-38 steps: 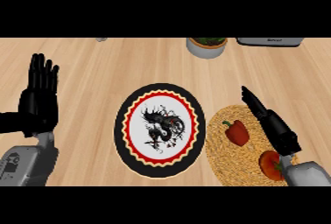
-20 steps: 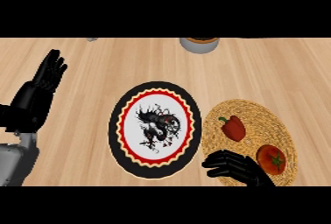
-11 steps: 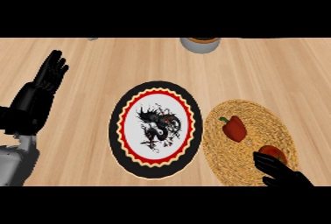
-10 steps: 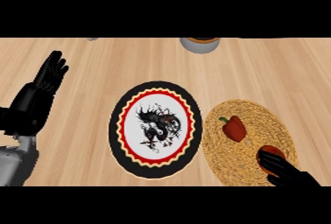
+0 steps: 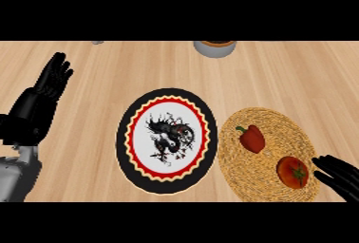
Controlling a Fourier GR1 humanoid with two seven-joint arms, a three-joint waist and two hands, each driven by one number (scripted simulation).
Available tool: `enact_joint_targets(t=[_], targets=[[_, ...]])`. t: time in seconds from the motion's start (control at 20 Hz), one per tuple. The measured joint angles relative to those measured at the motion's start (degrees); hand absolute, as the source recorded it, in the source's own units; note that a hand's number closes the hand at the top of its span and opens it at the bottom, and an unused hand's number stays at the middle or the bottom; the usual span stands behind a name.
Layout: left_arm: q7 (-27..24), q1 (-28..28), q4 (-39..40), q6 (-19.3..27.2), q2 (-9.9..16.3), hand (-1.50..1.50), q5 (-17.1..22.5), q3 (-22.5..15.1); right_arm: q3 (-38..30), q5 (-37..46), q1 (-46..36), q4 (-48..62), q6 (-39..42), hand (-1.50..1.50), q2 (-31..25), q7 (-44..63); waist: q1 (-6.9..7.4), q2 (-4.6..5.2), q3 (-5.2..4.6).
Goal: Pick the tomato from the placemat and place it in the plate
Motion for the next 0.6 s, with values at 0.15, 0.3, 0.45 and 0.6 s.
enact_joint_targets(t=[0.15,0.3,0.45,0.6], targets=[[0.3,-0.5,0.2,-1.2,0.4,0.0,0.6,0.6,0.9,4.7,1.8,-3.1,3.0,-1.5,-2.8,7.7,0.47,0.12,0.05],[0.7,-0.9,0.0,-1.7,0.2,0.0,0.5,0.8,2.3,8.2,1.7,-6.6,6.5,-1.5,-3.5,15.3,0.96,0.18,0.14],[-0.3,-0.9,1.0,-2.2,-0.8,0.0,-0.4,0.9,4.3,11.4,-0.7,-7.3,9.6,-1.5,-2.2,20.8,1.34,0.27,0.2],[0.4,-1.0,0.3,-3.1,-0.8,0.0,-0.5,1.7,6.2,14.4,-4.2,-5.6,11.5,-1.5,0.7,24.0,1.65,0.28,0.24]])
